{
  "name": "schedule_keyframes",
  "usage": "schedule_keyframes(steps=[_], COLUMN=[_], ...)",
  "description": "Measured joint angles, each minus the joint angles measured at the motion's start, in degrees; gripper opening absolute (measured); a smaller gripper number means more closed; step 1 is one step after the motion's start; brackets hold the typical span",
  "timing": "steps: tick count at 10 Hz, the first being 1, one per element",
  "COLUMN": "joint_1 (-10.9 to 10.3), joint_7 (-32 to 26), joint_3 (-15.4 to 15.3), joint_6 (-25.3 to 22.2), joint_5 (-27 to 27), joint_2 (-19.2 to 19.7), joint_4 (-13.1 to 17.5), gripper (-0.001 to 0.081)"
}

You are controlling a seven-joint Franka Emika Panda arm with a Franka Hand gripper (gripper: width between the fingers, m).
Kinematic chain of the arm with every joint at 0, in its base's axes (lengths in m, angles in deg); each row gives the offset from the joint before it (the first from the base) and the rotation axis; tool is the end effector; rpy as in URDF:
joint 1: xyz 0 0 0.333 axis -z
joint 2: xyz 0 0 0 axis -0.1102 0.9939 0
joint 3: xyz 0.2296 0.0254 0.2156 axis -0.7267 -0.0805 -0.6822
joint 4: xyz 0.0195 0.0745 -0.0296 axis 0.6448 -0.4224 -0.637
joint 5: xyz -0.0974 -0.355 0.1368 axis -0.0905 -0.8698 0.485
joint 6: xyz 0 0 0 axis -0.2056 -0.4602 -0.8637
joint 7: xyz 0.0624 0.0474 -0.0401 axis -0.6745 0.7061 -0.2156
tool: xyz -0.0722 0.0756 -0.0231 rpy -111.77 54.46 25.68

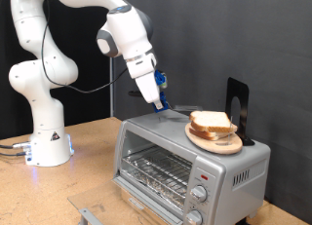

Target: Make a piece of toast with the oven

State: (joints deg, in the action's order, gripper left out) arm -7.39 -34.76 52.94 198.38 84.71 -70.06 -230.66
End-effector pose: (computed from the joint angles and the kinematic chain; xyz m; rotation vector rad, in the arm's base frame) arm 0.3965 0.1422 0.4069 -2.7469 -0.0547 -0.4376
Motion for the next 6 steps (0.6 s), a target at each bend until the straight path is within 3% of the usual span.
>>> schedule_keyframes(steps=[2,6], joint_1=[0.5,1.5], joint_7=[0.1,-4.3], joint_3=[1.8,7.5], joint_6=[1.8,1.8], joint_5=[2.9,3.7], joint_2=[-1.7,-5.6], joint_4=[-2.4,-6.7], gripper=[0.0397,0.0397])
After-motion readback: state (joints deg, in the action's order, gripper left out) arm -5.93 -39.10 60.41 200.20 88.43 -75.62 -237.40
